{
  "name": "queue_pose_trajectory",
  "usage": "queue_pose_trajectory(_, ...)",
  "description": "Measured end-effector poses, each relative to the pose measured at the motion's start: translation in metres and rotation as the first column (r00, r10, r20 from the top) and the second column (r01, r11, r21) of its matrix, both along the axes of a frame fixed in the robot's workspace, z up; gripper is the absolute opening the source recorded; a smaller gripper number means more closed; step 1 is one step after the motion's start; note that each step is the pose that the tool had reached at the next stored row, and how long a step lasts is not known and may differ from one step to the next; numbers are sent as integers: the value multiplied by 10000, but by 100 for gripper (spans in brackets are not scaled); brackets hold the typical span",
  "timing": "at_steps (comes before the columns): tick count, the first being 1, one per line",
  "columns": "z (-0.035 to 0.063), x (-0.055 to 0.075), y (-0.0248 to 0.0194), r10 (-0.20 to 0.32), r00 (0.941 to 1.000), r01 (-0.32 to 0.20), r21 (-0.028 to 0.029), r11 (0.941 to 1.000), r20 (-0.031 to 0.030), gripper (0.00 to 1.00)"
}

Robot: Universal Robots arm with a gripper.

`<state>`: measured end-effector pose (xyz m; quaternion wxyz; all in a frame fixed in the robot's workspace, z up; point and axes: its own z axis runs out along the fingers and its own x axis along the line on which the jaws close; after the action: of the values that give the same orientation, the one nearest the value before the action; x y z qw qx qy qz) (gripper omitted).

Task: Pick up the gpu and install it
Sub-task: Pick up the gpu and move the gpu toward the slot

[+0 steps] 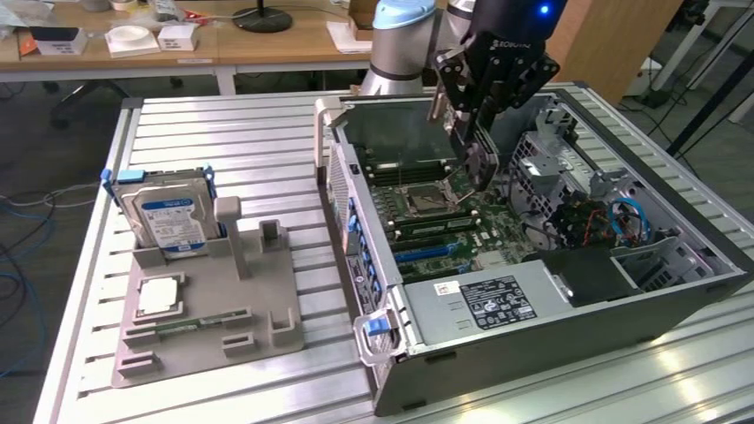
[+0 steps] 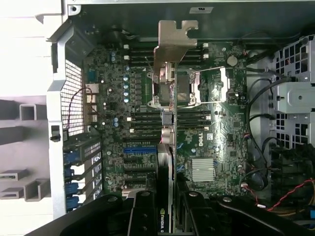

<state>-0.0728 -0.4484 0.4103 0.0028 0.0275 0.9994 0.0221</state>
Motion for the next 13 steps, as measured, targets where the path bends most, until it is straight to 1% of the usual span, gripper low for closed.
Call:
queue_pose_trajectory(8, 0, 14, 0, 0, 10000, 0, 1, 10000, 1, 26)
queue_pose_trajectory(13, 0, 83, 0, 10, 10000, -10, 2, 10000, 0, 26)
